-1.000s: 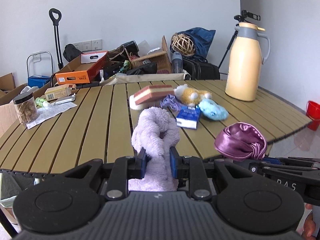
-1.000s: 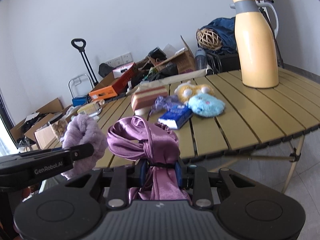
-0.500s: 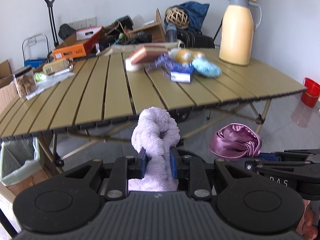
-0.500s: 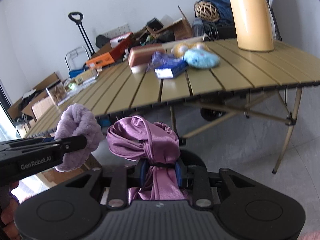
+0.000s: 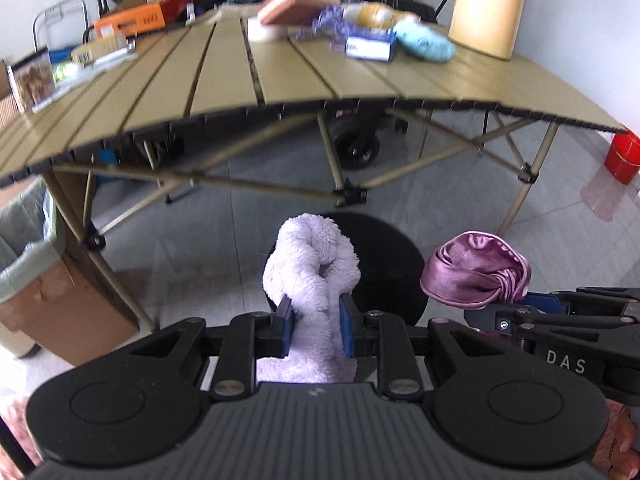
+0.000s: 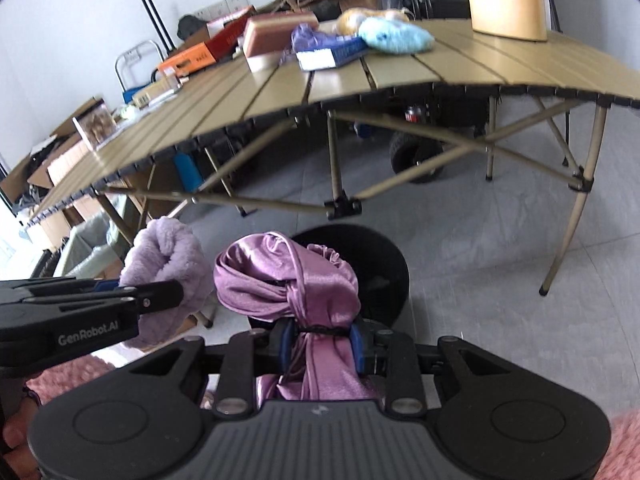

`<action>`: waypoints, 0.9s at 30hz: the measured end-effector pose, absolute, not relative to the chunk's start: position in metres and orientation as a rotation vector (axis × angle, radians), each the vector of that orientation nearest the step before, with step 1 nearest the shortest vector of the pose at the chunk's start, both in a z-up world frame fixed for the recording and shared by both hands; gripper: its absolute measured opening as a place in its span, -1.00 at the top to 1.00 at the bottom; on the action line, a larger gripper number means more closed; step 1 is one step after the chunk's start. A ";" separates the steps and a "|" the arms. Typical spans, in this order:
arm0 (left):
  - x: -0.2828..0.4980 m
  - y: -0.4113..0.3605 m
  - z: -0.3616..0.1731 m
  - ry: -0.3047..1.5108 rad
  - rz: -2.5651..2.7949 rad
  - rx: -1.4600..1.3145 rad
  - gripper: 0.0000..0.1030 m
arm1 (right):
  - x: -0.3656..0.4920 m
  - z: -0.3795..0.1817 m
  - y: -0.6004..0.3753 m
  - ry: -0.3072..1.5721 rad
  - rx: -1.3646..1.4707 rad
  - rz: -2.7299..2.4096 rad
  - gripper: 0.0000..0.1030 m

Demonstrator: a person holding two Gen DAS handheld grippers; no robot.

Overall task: Collect trash
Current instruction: 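Lift both held scrunchies and carry them down over the black bin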

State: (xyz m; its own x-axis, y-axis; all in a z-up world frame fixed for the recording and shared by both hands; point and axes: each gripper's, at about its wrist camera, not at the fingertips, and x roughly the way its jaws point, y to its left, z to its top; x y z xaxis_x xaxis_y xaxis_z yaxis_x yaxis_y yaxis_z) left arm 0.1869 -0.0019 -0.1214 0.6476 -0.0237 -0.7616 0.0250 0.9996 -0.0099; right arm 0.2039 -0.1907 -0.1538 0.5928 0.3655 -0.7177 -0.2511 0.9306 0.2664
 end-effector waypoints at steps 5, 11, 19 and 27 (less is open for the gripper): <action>0.193 -0.001 -0.133 0.905 -0.026 -0.002 0.55 | 0.207 -0.168 -0.195 0.910 0.143 0.344 0.47; 0.204 0.000 -0.152 0.965 -0.025 -0.010 0.55 | 0.212 -0.186 -0.197 0.961 0.139 0.325 0.47; 0.215 0.002 -0.184 1.073 -0.012 -0.026 0.55 | 0.224 -0.210 -0.204 1.024 0.141 0.288 0.47; 0.227 0.016 -0.200 1.130 0.023 -0.066 0.55 | 0.237 -0.223 -0.213 1.052 0.164 0.257 0.47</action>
State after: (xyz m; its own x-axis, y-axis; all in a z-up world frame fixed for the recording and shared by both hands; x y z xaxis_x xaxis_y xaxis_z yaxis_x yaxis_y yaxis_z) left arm 0.2268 0.0162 -0.2002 0.4265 -0.0148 -0.9043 -0.0524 0.9978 -0.0411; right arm 0.2373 -0.2131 -0.2227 0.4696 0.2867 -0.8350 -0.1309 0.9580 0.2553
